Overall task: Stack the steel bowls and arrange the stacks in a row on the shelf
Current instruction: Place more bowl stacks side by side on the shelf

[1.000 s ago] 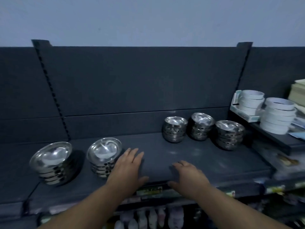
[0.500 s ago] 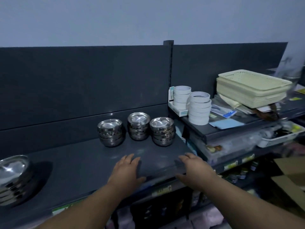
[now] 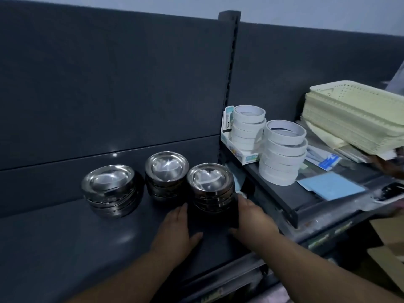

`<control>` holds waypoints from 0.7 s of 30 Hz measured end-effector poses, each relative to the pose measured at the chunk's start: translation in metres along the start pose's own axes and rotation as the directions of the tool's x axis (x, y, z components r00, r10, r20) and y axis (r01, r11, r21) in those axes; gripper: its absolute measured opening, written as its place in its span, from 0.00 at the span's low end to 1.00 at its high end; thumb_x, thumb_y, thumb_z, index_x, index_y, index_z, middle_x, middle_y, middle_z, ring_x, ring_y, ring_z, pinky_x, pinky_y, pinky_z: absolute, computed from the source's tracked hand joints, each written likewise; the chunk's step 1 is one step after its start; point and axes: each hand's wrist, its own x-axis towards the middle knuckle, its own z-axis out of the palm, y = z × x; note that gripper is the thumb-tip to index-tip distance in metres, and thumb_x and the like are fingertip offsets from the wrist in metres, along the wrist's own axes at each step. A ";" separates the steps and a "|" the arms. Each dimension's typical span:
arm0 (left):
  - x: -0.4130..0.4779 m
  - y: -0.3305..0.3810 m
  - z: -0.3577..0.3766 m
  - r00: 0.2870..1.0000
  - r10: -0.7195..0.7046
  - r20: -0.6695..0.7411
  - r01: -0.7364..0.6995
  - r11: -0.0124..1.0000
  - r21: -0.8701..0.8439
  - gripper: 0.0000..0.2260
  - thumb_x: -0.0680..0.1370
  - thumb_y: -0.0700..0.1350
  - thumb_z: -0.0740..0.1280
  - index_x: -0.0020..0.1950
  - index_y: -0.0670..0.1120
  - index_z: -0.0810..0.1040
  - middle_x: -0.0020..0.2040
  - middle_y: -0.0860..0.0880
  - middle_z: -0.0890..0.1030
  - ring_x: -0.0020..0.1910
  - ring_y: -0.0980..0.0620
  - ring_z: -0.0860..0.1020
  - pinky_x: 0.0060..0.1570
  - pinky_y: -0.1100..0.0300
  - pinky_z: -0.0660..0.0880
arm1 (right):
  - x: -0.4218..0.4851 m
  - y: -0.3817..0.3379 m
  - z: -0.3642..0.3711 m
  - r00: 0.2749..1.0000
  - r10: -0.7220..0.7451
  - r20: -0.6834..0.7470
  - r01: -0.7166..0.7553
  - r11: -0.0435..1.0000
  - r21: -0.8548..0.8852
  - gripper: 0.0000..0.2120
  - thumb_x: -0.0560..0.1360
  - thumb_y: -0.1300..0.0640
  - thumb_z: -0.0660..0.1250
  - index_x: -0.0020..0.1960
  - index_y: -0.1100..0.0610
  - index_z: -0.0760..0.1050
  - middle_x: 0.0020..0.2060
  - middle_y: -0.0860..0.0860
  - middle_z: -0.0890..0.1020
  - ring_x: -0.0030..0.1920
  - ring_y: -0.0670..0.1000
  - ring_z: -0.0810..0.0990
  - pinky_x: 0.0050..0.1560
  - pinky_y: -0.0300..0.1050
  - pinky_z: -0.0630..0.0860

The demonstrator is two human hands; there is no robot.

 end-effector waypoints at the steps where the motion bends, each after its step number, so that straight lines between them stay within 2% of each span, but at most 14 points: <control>1: 0.004 0.001 0.003 1.000 -0.002 -0.004 0.002 1.000 -0.027 0.41 0.75 0.59 0.66 0.78 0.45 0.49 0.78 0.46 0.57 0.76 0.50 0.56 0.74 0.60 0.54 | 0.007 0.000 0.002 1.000 0.002 -0.015 -0.002 1.000 0.012 0.47 0.67 0.45 0.75 0.76 0.50 0.49 0.69 0.52 0.70 0.65 0.55 0.73 0.61 0.52 0.74; 4: 0.013 0.005 0.011 1.000 -0.002 -0.014 0.001 0.995 -0.102 0.41 0.74 0.58 0.67 0.78 0.45 0.49 0.77 0.47 0.58 0.76 0.51 0.57 0.74 0.62 0.54 | 0.022 0.001 0.007 0.997 -0.023 -0.070 0.029 0.995 0.093 0.50 0.64 0.49 0.77 0.76 0.47 0.47 0.67 0.51 0.72 0.63 0.55 0.76 0.58 0.53 0.76; 8: 0.015 0.015 0.016 0.998 -0.022 -0.057 0.007 0.970 -0.241 0.40 0.70 0.57 0.70 0.77 0.48 0.56 0.72 0.50 0.68 0.71 0.54 0.66 0.70 0.61 0.63 | 0.028 0.004 0.013 0.993 -0.068 -0.099 0.087 0.975 0.204 0.40 0.66 0.50 0.76 0.71 0.50 0.58 0.65 0.50 0.74 0.62 0.53 0.76 0.57 0.47 0.75; 10: 0.010 0.022 0.018 0.995 -0.049 -0.091 0.020 0.954 -0.299 0.37 0.69 0.56 0.72 0.74 0.50 0.61 0.69 0.52 0.73 0.66 0.56 0.71 0.65 0.65 0.66 | 0.025 0.007 0.016 0.991 -0.076 -0.111 0.104 0.954 0.282 0.35 0.66 0.50 0.75 0.67 0.50 0.61 0.62 0.50 0.76 0.60 0.53 0.77 0.54 0.46 0.75; 14: -0.014 0.037 0.018 0.976 -0.147 -0.158 0.082 0.930 -0.360 0.32 0.69 0.51 0.75 0.70 0.51 0.66 0.62 0.54 0.76 0.61 0.56 0.74 0.53 0.73 0.64 | 0.008 0.012 0.020 0.985 -0.129 -0.117 0.165 0.906 0.390 0.30 0.67 0.50 0.77 0.61 0.52 0.63 0.57 0.50 0.79 0.56 0.51 0.79 0.46 0.40 0.72; 16: -0.029 0.043 0.016 0.957 -0.226 -0.181 0.137 0.905 -0.403 0.29 0.69 0.49 0.76 0.67 0.49 0.69 0.56 0.56 0.75 0.56 0.59 0.73 0.45 0.80 0.62 | -0.002 0.011 0.022 0.975 -0.180 -0.130 0.219 0.885 0.410 0.29 0.67 0.49 0.77 0.59 0.52 0.63 0.55 0.50 0.80 0.54 0.51 0.79 0.46 0.40 0.73; 19: -0.052 0.042 0.013 0.913 -0.348 -0.211 0.222 0.860 -0.460 0.29 0.67 0.48 0.77 0.65 0.49 0.71 0.52 0.58 0.75 0.55 0.59 0.74 0.42 0.77 0.63 | -0.015 0.000 0.028 0.962 -0.239 -0.133 0.274 0.858 0.435 0.29 0.66 0.49 0.78 0.58 0.52 0.63 0.54 0.50 0.81 0.53 0.51 0.80 0.49 0.44 0.77; 21: -0.070 0.036 0.008 0.889 -0.398 -0.227 0.248 0.834 -0.493 0.29 0.67 0.48 0.77 0.65 0.49 0.71 0.52 0.59 0.75 0.53 0.61 0.74 0.43 0.77 0.65 | -0.024 -0.012 0.032 0.953 -0.276 -0.124 0.302 0.842 0.447 0.29 0.66 0.48 0.77 0.58 0.52 0.63 0.53 0.49 0.80 0.53 0.50 0.80 0.48 0.43 0.76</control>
